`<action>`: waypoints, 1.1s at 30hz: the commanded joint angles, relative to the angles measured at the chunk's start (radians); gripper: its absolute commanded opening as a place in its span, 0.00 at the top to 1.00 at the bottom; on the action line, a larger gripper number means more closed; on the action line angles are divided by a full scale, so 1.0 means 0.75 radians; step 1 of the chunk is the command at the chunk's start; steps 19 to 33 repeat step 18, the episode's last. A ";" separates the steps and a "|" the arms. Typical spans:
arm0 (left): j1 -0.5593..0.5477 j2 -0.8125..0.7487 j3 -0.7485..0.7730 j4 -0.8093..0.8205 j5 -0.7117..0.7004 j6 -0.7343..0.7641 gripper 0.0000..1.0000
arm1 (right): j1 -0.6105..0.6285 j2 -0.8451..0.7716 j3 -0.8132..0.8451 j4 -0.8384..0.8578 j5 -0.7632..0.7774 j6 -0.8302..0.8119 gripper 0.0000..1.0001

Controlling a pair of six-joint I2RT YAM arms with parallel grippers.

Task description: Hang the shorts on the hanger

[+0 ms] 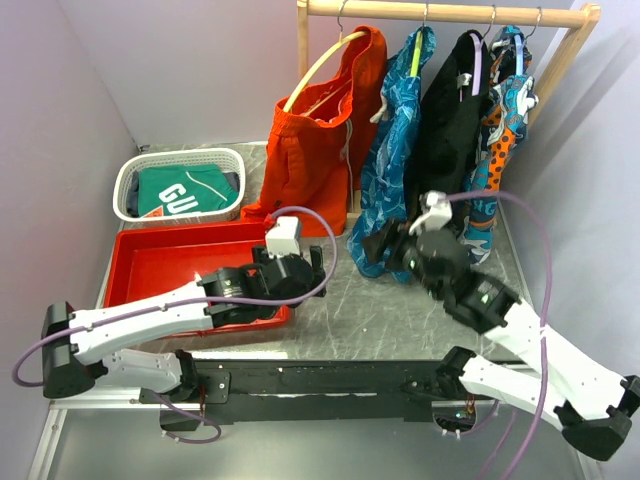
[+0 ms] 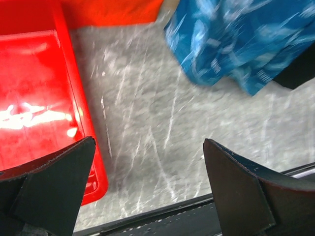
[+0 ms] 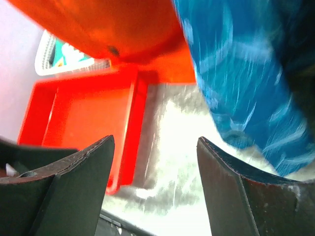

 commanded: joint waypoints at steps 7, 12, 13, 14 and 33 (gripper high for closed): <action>0.004 0.065 -0.205 0.175 0.021 -0.130 0.04 | 0.144 -0.202 -0.537 0.389 0.066 0.170 0.24; 0.004 0.080 -0.277 0.257 0.019 -0.122 0.04 | 0.146 -0.257 -0.643 0.441 0.072 0.147 0.24; 0.004 0.074 -0.287 0.267 0.023 -0.118 0.04 | 0.146 -0.263 -0.645 0.425 0.080 0.131 0.23; 0.004 0.057 -0.299 0.312 0.035 -0.106 0.03 | 0.146 -0.280 -0.645 0.416 0.097 0.125 0.23; 0.004 -0.004 -0.359 0.382 0.011 -0.077 0.04 | 0.146 -0.316 -0.649 0.404 0.123 0.096 0.22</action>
